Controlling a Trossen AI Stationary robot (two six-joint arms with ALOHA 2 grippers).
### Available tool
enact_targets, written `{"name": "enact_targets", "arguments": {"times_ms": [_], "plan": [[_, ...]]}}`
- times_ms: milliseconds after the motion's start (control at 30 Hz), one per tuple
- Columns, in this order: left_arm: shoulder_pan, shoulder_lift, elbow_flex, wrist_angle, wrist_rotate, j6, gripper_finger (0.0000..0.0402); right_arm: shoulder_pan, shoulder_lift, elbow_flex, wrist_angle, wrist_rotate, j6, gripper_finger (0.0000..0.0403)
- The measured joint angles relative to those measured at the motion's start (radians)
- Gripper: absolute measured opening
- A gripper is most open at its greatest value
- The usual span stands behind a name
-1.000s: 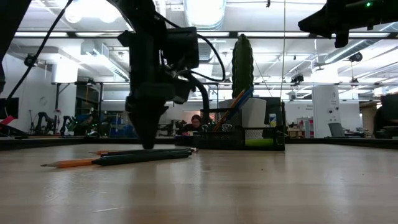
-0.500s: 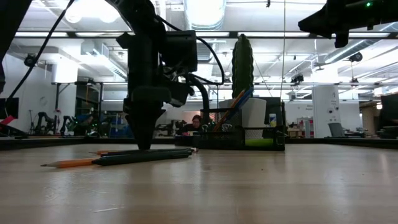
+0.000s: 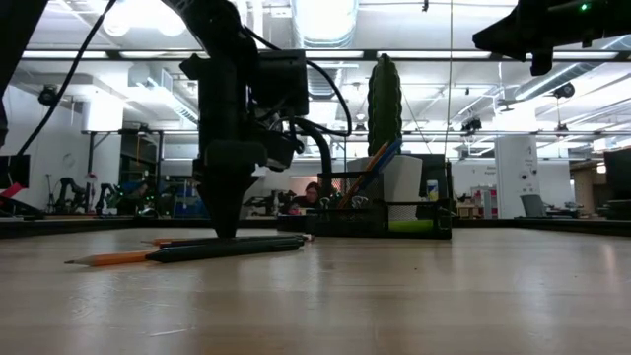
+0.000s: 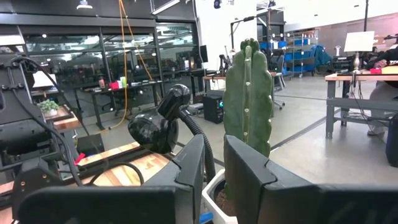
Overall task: Pick and place office supplies into organizer
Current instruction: Put the top orange pencil into the black desk organizer
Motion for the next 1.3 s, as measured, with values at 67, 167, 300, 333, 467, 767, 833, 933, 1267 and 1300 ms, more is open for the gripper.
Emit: {"name": "enact_targets", "arguments": {"times_ms": [67,167,300,333,467,767,833,933,1267,1300], "plan": [[0.0,0.0,-0.001,-0.001,-0.003,0.0,0.0119,0.0,0.0,0.0,0.0,0.0,0.0,0.0053],[0.001,0.0,-0.001,-0.001,-0.003,-0.001,0.0081,0.0,0.0,0.0,0.0,0.0,0.0,0.0053],[0.001,0.001,0.001,-0.002,0.005,0.0,0.0035,0.0,0.0,0.0,0.0,0.0,0.0,0.0053],[0.0,0.001,0.001,-0.002,0.007,0.0,0.0024,0.0,0.0,0.0,0.0,0.0,0.0,0.0053],[0.0,0.001,0.002,-0.002,0.008,0.0,0.0007,0.0,0.0,0.0,0.0,0.0,0.0,0.0053],[0.0,-0.003,0.003,-0.009,0.009,0.001,0.0002,0.0,0.0,0.0,0.0,0.0,0.0,0.0053],[0.0,-0.009,0.002,-0.012,0.015,0.002,0.0001,0.0,0.0,0.0,0.0,0.0,0.0,0.0053],[-0.002,-0.022,0.002,-0.017,0.022,0.002,0.0002,0.0,0.0,0.0,0.0,0.0,-0.002,0.0053],[-0.001,-0.054,0.001,-0.016,0.014,0.022,0.0002,0.0,0.0,0.0,0.0,0.0,-0.002,0.0053],[-0.001,-0.056,0.001,-0.016,0.013,0.022,0.0002,0.0,0.0,0.0,0.0,0.0,-0.001,0.0053]]}}
